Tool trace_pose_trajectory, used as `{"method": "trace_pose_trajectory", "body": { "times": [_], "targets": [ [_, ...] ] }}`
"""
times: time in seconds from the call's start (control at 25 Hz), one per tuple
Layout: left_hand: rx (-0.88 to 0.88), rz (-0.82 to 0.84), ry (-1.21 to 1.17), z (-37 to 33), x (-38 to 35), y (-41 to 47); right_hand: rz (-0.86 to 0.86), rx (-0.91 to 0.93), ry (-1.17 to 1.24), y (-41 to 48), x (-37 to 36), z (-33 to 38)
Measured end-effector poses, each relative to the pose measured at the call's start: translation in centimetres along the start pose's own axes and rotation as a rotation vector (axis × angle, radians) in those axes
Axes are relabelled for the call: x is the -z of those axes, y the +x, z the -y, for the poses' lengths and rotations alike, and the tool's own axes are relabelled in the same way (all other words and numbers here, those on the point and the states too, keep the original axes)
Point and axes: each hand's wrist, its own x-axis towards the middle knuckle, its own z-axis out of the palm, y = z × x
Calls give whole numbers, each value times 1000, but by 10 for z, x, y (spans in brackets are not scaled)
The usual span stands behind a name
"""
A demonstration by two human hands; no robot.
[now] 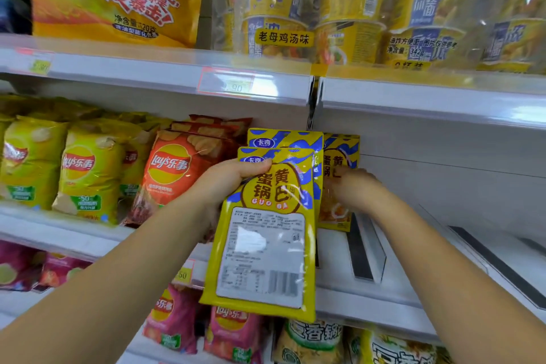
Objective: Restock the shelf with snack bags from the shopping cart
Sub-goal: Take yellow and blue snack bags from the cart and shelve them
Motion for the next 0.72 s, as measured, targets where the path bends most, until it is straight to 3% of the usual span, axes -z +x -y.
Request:
{"method": "trace_pose_trajectory", "body": {
  "times": [0.12,0.2,0.28,0.36,0.6,0.72],
  "targets": [
    [4,-37,38,2,-22,10,-213,116,468,-60,24,-4],
    [-19,-34,8,5,-39,14,-142,118,724,-93,29,-7],
    [-38,-26,-7,8,-55,16,42,144,866,-108,29,-8],
    [-33,-44,18,13,-64,20,77,132,985,-109,22,-11],
    [-135,149,-53,21,-55,29,-177,66,1382,-84,-7,-19],
    [-146,-58,-18,33,-46,37,-178,-17,1654,-72,-16,-21]
  ]
}}
